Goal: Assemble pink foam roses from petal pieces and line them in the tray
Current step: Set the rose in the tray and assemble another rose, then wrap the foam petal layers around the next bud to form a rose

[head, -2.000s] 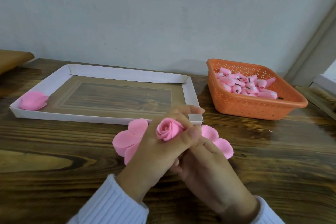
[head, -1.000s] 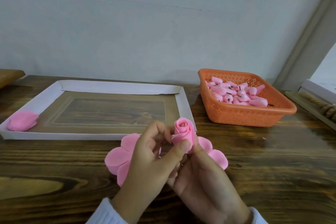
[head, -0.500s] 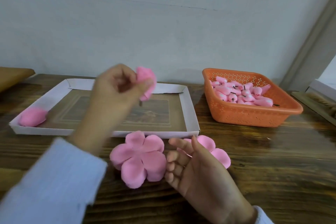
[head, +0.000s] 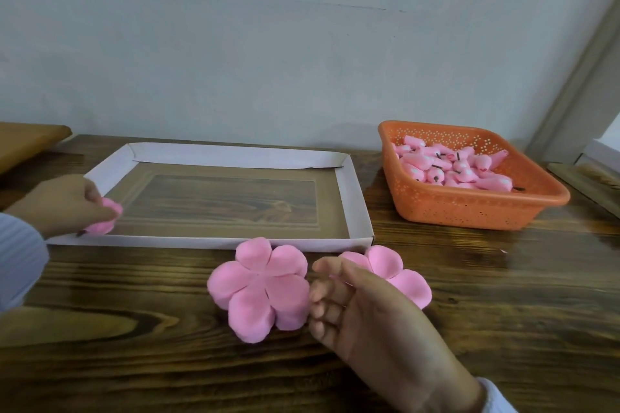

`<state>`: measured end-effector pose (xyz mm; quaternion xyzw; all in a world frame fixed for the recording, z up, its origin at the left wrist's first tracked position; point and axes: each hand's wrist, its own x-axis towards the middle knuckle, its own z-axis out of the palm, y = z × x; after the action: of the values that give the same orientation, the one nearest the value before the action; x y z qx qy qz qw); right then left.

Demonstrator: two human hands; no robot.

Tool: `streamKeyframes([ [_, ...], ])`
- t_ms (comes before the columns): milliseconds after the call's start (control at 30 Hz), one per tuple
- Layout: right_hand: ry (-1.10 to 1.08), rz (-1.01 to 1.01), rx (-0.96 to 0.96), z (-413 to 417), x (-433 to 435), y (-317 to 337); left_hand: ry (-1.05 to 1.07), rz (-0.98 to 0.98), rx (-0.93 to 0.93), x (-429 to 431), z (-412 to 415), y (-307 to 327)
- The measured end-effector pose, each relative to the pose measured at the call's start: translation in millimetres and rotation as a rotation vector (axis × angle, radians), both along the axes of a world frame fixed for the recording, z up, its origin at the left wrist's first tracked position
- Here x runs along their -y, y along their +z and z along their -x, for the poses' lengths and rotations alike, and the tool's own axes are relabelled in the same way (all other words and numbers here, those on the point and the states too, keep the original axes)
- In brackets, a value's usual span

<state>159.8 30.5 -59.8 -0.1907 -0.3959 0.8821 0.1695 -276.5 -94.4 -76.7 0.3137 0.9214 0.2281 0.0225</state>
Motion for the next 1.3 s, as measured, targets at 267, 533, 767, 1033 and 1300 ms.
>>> streamKeyframes([
  [267, -0.016, -0.009, 0.024, 0.1, -1.2, -1.7, 0.02, 0.104, -0.224, -8.2, 86.4, -55.7],
  [533, -0.032, -0.002, 0.0, -1.3, -3.6, -1.8, 0.038, 0.408, 0.003, -20.5, 92.3, -65.5],
  [767, -0.029, -0.006, -0.008, -1.7, -4.6, -1.2, 0.19, 0.434, 0.035, -39.4, 63.4, -54.7],
  [1033, -0.024, -0.031, -0.002, -1.8, -3.5, -0.1, 0.095, -0.129, -0.332, -27.8, -93.0, 40.6],
  [1300, -0.162, -0.036, -0.028, -5.6, -4.9, 7.4, -0.07, -1.216, 0.292, -59.5, -289.1, 62.5],
])
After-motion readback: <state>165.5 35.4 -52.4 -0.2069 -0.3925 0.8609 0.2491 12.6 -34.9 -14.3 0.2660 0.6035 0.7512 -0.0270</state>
